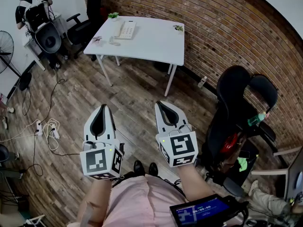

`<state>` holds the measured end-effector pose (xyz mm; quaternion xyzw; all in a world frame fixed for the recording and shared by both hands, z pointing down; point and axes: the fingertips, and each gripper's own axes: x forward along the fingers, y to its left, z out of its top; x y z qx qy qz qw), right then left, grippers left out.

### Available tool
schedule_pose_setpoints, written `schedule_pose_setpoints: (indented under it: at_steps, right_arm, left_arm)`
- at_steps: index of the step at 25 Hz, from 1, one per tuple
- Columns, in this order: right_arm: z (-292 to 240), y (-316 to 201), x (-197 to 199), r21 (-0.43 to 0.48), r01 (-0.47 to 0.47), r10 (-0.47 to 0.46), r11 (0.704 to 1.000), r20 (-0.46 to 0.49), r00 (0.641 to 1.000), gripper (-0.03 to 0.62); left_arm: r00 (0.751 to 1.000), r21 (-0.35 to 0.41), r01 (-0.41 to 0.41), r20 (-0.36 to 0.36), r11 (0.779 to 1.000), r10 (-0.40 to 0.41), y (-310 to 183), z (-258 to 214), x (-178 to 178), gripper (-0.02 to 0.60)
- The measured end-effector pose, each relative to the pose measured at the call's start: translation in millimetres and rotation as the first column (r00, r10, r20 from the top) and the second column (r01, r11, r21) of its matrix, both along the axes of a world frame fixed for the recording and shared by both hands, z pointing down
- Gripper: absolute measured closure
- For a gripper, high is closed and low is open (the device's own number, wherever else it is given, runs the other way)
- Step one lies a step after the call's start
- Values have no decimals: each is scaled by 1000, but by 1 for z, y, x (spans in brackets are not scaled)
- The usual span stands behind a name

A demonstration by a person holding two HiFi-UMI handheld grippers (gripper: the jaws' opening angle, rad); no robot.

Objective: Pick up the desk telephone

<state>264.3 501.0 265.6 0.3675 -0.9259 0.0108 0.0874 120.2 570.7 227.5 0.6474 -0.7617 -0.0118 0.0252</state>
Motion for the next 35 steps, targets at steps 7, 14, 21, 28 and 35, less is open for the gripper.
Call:
schedule_pose_setpoints:
  at_steps: [7,14,21,28,35]
  right_arm:
    - [5,0,5,-12,6,-6,1000,1,1000,595]
    - [8,-16,17,-37,-22,22,999,13,1000,359]
    - [11,-29,20,-11,10,-10,1000,-21,1000,374]
    - [25,-63,2,-25,29,-30,999,-33,999,382]
    - [43,-120,-36,-47,-4,2,999,-50,999,382]
  left_arm:
    - [1000,-19,9,2,1000,-9,1,8,4,571]
    - [998,23,56,12,998,-56,-3,4,8,367]
    - [996,15,85,-5,996,-85,-11,10,10,364]
    - [994,-14,110,-5,994,-110,-40,27,-11,364]
    - [996,-50,82,-18,995,-83,-102,49,-55,362]
